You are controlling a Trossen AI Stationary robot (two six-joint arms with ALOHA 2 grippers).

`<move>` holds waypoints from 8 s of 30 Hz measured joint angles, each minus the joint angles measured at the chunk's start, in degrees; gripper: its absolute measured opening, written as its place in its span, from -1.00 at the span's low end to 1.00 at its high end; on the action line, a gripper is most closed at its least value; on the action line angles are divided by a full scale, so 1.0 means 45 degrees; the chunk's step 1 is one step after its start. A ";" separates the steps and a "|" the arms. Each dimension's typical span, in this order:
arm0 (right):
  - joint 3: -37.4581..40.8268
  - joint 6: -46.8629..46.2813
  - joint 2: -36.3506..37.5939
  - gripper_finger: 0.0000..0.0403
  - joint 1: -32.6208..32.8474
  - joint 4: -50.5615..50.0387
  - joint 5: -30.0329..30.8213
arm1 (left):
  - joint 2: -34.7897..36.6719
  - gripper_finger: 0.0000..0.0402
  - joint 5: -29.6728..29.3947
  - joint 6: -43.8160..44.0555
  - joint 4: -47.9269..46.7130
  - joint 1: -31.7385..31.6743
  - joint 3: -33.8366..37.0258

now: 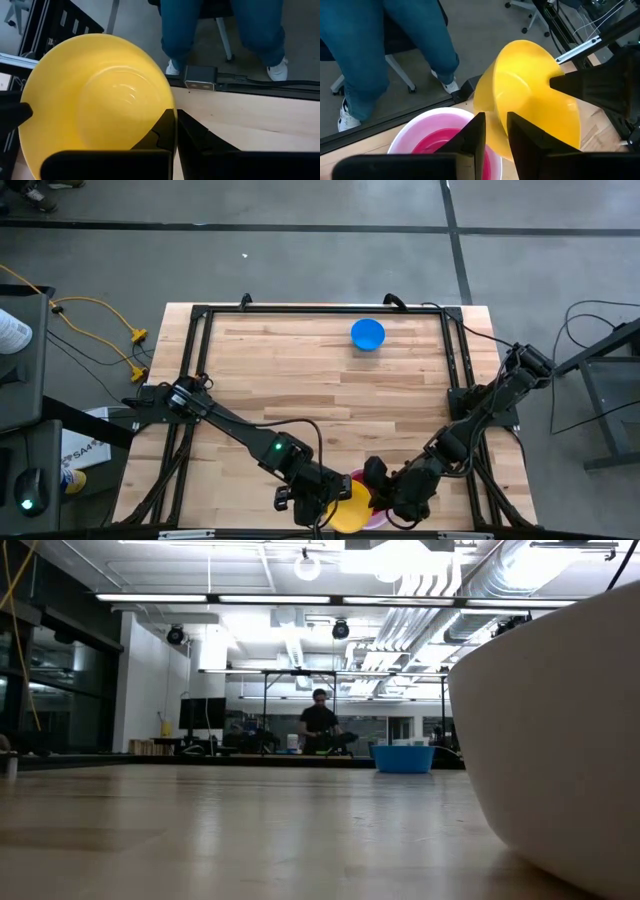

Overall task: Nest bowls inside each other
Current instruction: Stack the yellow bowl on the red bowl

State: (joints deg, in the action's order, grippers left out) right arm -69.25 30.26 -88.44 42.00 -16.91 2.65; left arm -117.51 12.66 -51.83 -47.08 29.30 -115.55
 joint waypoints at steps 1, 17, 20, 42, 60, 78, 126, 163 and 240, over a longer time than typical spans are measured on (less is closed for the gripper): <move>0.0000 0.0000 0.0000 -0.66 0.0004 0.0005 0.0000 | 0.0000 -1.00 0.0001 -0.0002 0.0015 0.0000 0.0000; 0.0000 0.0034 0.0000 -0.92 0.0009 0.0204 -0.0010 | 0.0000 -1.00 0.0062 -0.0601 0.0148 -0.0005 0.0000; 0.0000 0.0019 0.0000 -0.89 0.0020 0.0199 -0.0014 | 0.0000 -1.00 0.0060 -0.0667 0.0137 -0.0005 0.0000; -0.0005 0.1611 0.0000 -0.66 0.0111 0.0655 -0.0642 | 0.0000 -1.00 0.0876 -0.3925 0.0420 -0.0010 0.0000; -0.0015 0.3075 -0.0398 -0.66 0.0111 0.1727 -0.0836 | -0.0010 -1.00 0.2404 -0.5770 0.0589 -0.0049 0.0000; -0.0015 0.4239 -0.0398 -0.66 0.0106 0.2191 -0.0579 | -0.0010 -1.00 0.3673 -0.6974 0.0918 -0.0365 0.0000; 0.0013 0.2618 -0.0427 -0.99 -0.0297 0.1259 -0.1671 | 0.0005 -0.74 0.2077 -0.8090 -0.0136 -0.0347 -0.0024; 0.0005 0.1225 -0.1384 -0.99 -0.0292 -0.1009 -0.0898 | 0.0005 -0.74 -0.1748 -0.4476 0.0571 -0.1105 0.0002; -0.0015 -0.0117 -0.1093 -0.99 0.0068 -0.2006 0.1432 | 0.0010 -0.74 -0.1515 -0.0253 -0.0365 -0.1098 -0.0010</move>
State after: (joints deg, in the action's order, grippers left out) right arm -69.32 29.74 -93.36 42.30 -25.93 9.10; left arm -117.47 5.84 -52.97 -48.72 24.36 -115.59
